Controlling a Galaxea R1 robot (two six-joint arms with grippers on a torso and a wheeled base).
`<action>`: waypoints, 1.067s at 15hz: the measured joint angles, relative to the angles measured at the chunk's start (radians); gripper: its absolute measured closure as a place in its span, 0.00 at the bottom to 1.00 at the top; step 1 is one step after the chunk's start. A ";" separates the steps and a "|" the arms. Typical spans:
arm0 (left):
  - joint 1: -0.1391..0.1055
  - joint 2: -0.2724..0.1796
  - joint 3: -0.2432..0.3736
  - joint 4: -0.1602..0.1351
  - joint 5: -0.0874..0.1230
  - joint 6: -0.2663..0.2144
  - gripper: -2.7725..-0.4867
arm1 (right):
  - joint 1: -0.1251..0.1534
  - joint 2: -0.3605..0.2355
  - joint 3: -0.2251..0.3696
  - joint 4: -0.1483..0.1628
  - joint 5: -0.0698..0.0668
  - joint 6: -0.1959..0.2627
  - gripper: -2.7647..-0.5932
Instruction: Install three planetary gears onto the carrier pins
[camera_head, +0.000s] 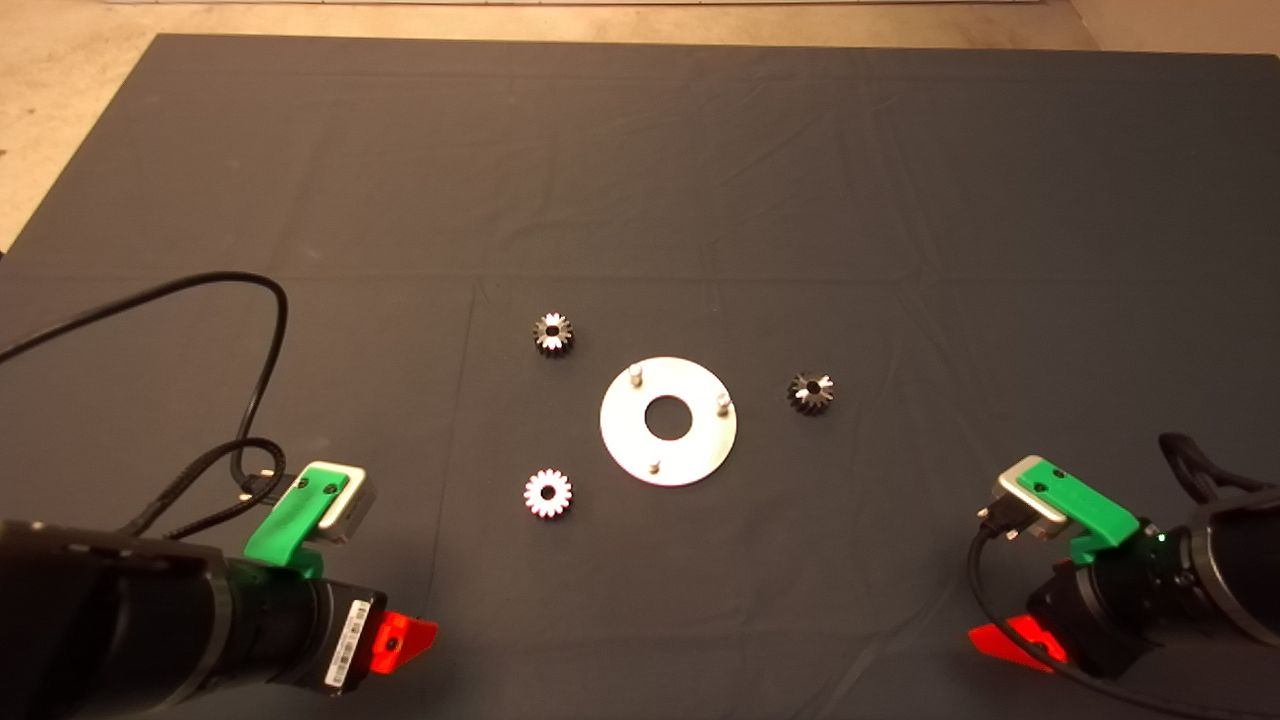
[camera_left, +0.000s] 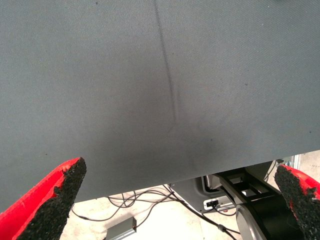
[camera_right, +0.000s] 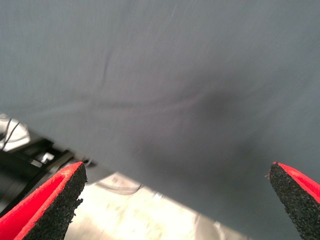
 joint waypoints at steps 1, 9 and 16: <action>0.000 0.001 0.000 0.000 0.000 0.000 0.01 | 0.019 0.003 0.000 0.001 0.000 -0.008 0.02; 0.000 0.025 0.000 0.000 0.000 -0.003 0.01 | 0.055 0.080 -0.112 0.010 0.000 -0.080 0.02; 0.000 0.031 0.000 0.000 0.000 -0.007 0.01 | 0.092 0.219 -0.273 0.011 0.001 -0.127 0.02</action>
